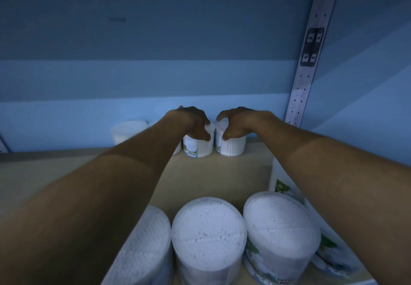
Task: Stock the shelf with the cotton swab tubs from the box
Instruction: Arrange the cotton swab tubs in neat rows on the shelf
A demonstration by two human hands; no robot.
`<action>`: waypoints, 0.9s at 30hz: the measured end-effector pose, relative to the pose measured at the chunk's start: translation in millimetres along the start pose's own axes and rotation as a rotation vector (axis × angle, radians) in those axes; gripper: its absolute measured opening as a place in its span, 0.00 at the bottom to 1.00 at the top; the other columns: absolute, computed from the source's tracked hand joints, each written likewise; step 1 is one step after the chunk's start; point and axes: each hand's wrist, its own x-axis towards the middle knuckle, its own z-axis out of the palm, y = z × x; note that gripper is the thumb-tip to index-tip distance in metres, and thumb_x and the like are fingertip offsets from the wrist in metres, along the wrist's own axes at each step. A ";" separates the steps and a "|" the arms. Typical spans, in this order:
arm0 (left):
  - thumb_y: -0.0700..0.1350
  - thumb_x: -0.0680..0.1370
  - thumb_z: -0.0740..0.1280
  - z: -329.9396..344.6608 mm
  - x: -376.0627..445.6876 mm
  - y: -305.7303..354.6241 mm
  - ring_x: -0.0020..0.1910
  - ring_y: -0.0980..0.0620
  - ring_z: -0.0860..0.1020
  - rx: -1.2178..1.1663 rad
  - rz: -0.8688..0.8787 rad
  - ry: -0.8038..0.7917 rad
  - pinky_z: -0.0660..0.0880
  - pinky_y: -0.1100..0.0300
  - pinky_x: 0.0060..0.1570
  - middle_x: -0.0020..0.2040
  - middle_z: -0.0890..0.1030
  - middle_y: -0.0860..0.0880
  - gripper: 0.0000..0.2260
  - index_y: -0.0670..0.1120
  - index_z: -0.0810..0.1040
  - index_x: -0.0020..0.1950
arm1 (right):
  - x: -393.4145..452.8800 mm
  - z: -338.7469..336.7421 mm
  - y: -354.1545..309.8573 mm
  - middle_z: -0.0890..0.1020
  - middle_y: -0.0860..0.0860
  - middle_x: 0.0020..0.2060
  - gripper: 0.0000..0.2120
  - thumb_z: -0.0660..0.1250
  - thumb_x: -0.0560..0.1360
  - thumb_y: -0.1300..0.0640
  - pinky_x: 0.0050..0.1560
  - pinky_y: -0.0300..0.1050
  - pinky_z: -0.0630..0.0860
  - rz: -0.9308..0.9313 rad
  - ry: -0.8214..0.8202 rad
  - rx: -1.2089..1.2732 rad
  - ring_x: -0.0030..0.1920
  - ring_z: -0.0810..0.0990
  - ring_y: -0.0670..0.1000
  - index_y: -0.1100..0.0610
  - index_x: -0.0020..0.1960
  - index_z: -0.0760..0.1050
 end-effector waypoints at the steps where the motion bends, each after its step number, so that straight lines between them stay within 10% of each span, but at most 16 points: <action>1: 0.62 0.80 0.62 -0.5 -3.0 1.0 0.77 0.45 0.61 -0.001 0.003 -0.003 0.56 0.50 0.75 0.78 0.63 0.48 0.31 0.54 0.60 0.80 | -2.3 0.8 -0.2 0.66 0.53 0.75 0.36 0.70 0.77 0.47 0.68 0.54 0.72 0.000 -0.001 -0.001 0.71 0.68 0.58 0.46 0.80 0.56; 27: 0.62 0.74 0.69 10.9 -92.5 -7.8 0.72 0.45 0.68 -0.170 0.077 -0.020 0.70 0.52 0.67 0.75 0.63 0.47 0.37 0.58 0.59 0.80 | -92.3 13.7 5.2 0.68 0.52 0.70 0.39 0.74 0.68 0.39 0.64 0.53 0.74 -0.095 -0.013 0.181 0.67 0.73 0.57 0.36 0.75 0.62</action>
